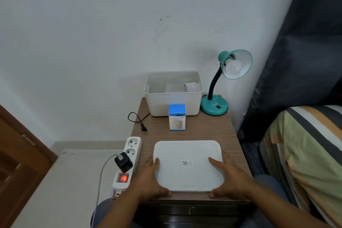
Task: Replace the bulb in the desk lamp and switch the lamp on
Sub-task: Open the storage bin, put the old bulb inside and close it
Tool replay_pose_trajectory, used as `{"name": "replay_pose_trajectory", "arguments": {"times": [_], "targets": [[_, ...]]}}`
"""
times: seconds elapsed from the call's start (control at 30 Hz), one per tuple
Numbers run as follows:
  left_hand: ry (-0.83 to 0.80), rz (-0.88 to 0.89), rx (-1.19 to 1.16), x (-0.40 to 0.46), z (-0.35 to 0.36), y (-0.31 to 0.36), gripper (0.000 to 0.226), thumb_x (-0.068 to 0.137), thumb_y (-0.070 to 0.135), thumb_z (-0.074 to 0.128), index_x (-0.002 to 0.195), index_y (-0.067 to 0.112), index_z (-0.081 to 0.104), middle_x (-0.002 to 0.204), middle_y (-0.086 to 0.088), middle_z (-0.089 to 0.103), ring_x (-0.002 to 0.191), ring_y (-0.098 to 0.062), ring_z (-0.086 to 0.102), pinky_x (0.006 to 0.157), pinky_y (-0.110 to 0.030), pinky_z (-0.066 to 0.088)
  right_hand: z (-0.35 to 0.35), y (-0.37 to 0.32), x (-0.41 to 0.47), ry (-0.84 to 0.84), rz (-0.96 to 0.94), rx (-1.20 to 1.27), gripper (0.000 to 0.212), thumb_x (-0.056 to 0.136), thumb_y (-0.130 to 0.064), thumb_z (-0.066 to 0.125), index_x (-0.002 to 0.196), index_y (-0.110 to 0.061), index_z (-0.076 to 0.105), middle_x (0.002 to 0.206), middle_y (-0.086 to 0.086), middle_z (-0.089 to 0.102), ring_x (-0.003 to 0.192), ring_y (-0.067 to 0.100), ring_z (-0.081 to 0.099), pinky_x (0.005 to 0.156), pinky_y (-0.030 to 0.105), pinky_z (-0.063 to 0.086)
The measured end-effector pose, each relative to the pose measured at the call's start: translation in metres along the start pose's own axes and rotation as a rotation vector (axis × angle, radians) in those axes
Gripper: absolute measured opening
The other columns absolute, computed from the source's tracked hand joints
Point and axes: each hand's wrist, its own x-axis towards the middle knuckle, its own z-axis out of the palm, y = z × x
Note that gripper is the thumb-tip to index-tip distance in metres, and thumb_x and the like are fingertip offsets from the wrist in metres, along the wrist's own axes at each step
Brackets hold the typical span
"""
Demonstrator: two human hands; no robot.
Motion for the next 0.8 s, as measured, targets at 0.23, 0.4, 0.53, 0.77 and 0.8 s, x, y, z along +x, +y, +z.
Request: {"name": "replay_pose_trajectory", "arguments": {"times": [0.23, 0.4, 0.53, 0.77, 0.8], "targets": [[0.114, 0.071, -0.006, -0.006, -0.027, 0.007, 0.143, 0.047, 0.072, 0.079, 0.161, 0.024, 0.007, 0.169, 0.007, 0.002, 0.153, -0.015, 0.013, 0.121, -0.032, 0.020, -0.026, -0.009, -0.002, 0.077, -0.079, 0.045, 0.130, 0.048, -0.076, 0.075, 0.154, -0.043, 0.006, 0.161, -0.014, -0.020, 0.150, 0.016, -0.005, 0.120, 0.035, 0.013], [0.224, 0.166, 0.005, -0.002, -0.064, 0.020, 0.143, 0.045, 0.080, 0.075, 0.161, 0.029, 0.008, 0.168, 0.014, 0.005, 0.149, -0.013, 0.023, 0.118, -0.036, 0.031, -0.067, -0.022, 0.006, 0.182, -0.235, 0.003, 0.125, 0.052, -0.089, 0.064, 0.147, -0.054, -0.011, 0.153, -0.026, -0.030, 0.147, 0.006, -0.006, 0.119, 0.034, 0.015], [0.289, 0.220, -0.066, 0.013, -0.095, 0.034, 0.142, 0.042, 0.080, 0.076, 0.160, 0.031, 0.013, 0.166, 0.019, 0.004, 0.150, -0.013, 0.023, 0.118, -0.039, 0.031, -0.098, -0.035, 0.025, 0.248, -0.291, -0.040, 0.125, 0.054, -0.093, 0.058, 0.144, -0.055, -0.020, 0.150, -0.031, -0.033, 0.144, 0.002, -0.002, 0.117, 0.035, 0.021], [0.342, 0.278, -0.109, 0.059, -0.152, 0.056, 0.138, 0.043, 0.077, 0.078, 0.159, 0.029, 0.021, 0.155, 0.031, 0.007, 0.147, -0.007, 0.023, 0.117, -0.037, 0.032, -0.145, -0.051, 0.081, 0.330, -0.258, 0.021, 0.129, 0.049, -0.094, 0.060, 0.154, -0.041, 0.007, 0.160, -0.023, -0.010, 0.148, 0.007, 0.007, 0.118, 0.037, 0.022], [0.354, 0.283, -0.130, 0.067, -0.160, 0.060, 0.136, 0.044, 0.077, 0.079, 0.158, 0.029, 0.023, 0.156, 0.031, 0.008, 0.145, -0.005, 0.025, 0.116, -0.035, 0.033, -0.149, -0.055, 0.090, 0.341, -0.251, 0.054, 0.127, 0.049, -0.093, 0.061, 0.154, -0.040, 0.013, 0.162, -0.021, -0.006, 0.148, 0.007, 0.008, 0.118, 0.036, 0.022]]}}
